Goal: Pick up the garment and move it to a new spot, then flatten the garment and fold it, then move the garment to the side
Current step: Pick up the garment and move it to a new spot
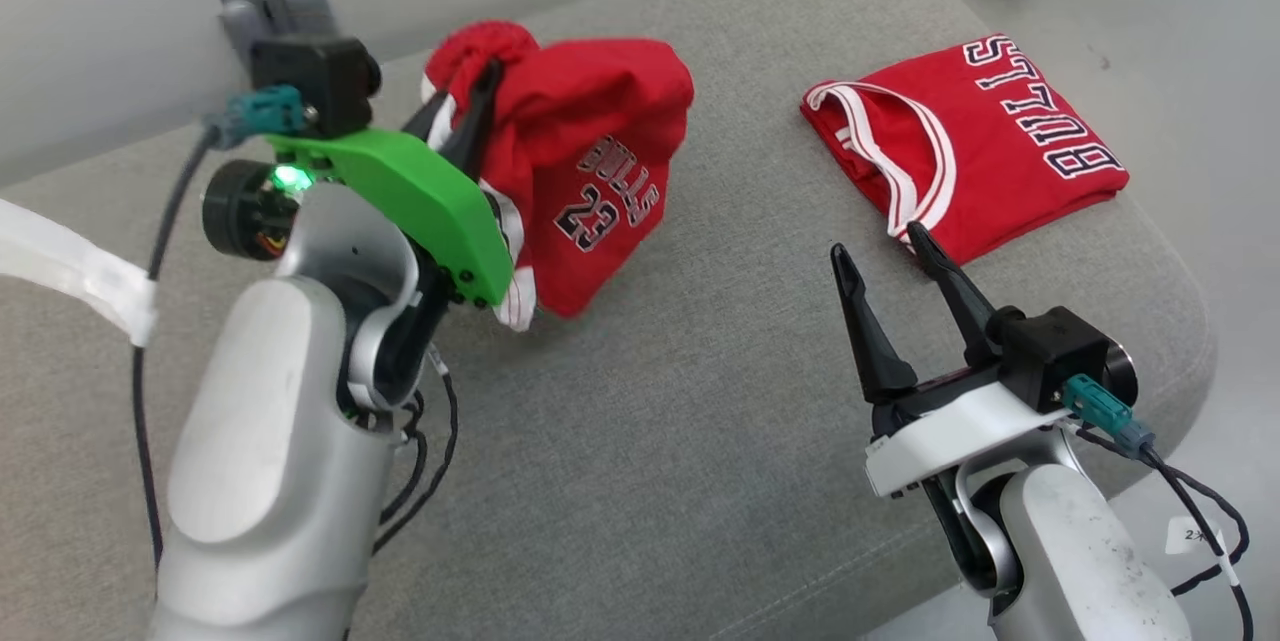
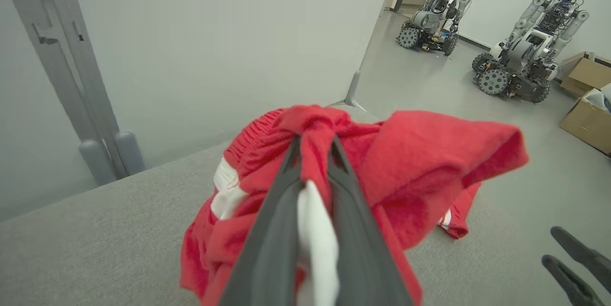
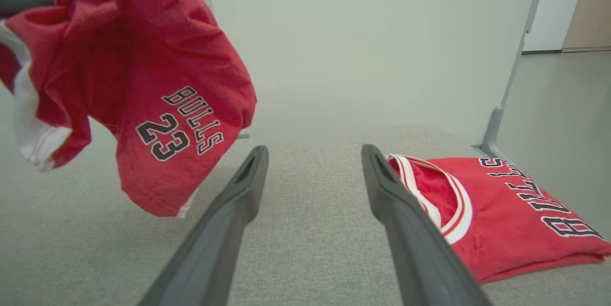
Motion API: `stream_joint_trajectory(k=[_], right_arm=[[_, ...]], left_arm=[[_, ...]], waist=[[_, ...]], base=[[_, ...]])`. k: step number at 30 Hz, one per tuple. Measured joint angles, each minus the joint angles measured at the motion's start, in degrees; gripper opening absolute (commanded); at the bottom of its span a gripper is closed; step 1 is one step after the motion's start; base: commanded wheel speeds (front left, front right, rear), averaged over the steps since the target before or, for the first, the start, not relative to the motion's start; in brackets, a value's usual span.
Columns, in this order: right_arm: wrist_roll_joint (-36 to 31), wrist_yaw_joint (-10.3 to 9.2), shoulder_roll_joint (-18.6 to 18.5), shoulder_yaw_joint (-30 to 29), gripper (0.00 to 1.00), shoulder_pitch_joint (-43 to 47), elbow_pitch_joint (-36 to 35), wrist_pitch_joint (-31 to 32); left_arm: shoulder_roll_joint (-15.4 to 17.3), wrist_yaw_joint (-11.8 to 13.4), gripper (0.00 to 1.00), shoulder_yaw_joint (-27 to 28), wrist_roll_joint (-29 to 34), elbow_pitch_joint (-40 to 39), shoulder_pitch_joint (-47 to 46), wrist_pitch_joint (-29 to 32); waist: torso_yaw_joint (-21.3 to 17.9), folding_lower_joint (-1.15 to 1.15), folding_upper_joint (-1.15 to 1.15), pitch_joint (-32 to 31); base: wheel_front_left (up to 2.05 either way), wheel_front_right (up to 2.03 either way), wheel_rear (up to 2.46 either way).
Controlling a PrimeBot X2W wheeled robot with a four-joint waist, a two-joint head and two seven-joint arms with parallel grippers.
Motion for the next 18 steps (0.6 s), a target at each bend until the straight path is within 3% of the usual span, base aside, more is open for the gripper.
stream_joint_trajectory(k=[9,10,11,18], right_arm=[[0.0,0.0,0.67,-0.26,1.0,-0.48,1.09,-0.79],[-0.04,0.0,0.75,-0.14,1.0,-0.54,1.13,-0.79],[-0.05,0.0,0.79,-0.14,1.0,-0.63,1.13,-0.79],[-0.59,0.0,0.43,-1.03,1.0,-1.21,1.04,-0.56]], left_arm=[[-0.24,-0.35,0.01,-4.1,2.57,11.84,8.7,-5.39],[-0.3,-0.4,0.38,-4.49,2.59,12.9,9.35,-6.22],[-0.42,-0.43,1.0,-4.79,2.64,13.43,9.77,-7.05],[-1.52,-0.98,1.0,-4.78,1.24,13.15,10.28,-16.91]], waist=[[-1.51,0.0,0.0,4.28],[-1.16,0.0,0.0,4.42],[-0.83,0.0,0.0,4.5],[3.0,0.0,0.0,3.83]], base=[[0.0,0.0,0.0],[0.0,0.0,0.0],[0.0,0.0,0.0],[0.0,0.0,0.0]])
